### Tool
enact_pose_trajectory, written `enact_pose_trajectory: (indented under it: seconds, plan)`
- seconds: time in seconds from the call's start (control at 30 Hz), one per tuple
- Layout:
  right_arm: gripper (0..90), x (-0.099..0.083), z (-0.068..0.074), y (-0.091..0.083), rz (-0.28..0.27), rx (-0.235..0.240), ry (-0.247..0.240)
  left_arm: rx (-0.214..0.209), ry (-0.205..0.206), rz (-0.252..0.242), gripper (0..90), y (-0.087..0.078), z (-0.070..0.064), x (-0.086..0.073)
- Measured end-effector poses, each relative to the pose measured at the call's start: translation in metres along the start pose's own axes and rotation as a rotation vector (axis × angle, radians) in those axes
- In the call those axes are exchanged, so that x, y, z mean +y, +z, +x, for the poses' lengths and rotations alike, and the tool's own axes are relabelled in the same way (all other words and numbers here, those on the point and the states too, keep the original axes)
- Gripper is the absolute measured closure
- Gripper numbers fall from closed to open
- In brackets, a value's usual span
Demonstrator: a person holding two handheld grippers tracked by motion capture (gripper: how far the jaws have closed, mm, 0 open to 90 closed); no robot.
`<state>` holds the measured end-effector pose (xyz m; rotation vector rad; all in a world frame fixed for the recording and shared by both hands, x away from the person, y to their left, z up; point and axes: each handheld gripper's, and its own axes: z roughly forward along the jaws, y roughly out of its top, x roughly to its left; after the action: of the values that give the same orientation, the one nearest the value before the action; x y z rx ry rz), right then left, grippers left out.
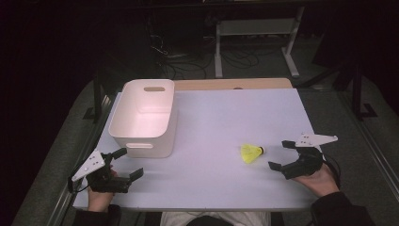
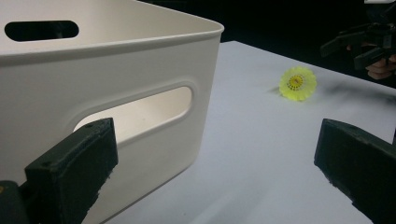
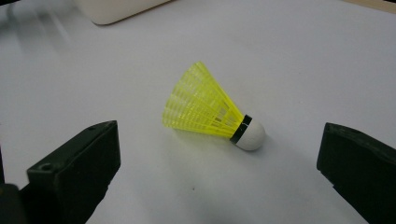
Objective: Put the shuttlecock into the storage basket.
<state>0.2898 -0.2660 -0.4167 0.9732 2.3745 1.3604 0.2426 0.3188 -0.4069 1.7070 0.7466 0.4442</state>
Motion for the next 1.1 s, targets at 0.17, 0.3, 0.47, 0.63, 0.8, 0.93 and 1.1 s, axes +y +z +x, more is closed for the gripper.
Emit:
enact_pose_trajectory:
  seconds: [0.17, 0.3, 0.47, 0.63, 0.8, 0.93, 1.1]
  plan:
    - [0.0, 0.005, 0.002, 0.002, 0.006, 0.009, -0.013, 0.0, 0.0, 0.001, 0.0, 0.0, 0.0, 0.0]
    - [2.4, 0.007, 0.001, 0.001, 0.012, 0.03, -0.012, 0.001, 0.001, 0.004, 0.0, 0.0, 0.0, 0.0]
    - [5.8, 0.009, 0.001, 0.001, 0.026, 0.05, -0.019, 0.002, 0.003, 0.004, 0.0, 0.0, 0.0, 0.0]
    - [9.4, 0.012, 0.002, 0.003, 0.045, 0.068, -0.035, 0.003, 0.003, 0.004, 0.0, 0.0, 0.0, 0.0]
    - [12.9, 0.014, 0.003, 0.005, 0.061, 0.084, -0.049, 0.003, 0.004, 0.005, 0.0, 0.0, 0.0, 0.0]
    - [14.6, 0.015, 0.005, 0.007, 0.083, 0.097, -0.059, 0.004, 0.004, 0.005, 0.0, 0.0, 0.0, 0.0]
    - [25.7, 0.017, 0.007, 0.009, 0.11, 0.131, -0.09, 0.003, 0.004, 0.005, 0.0, 0.0, 0.0, 0.0]
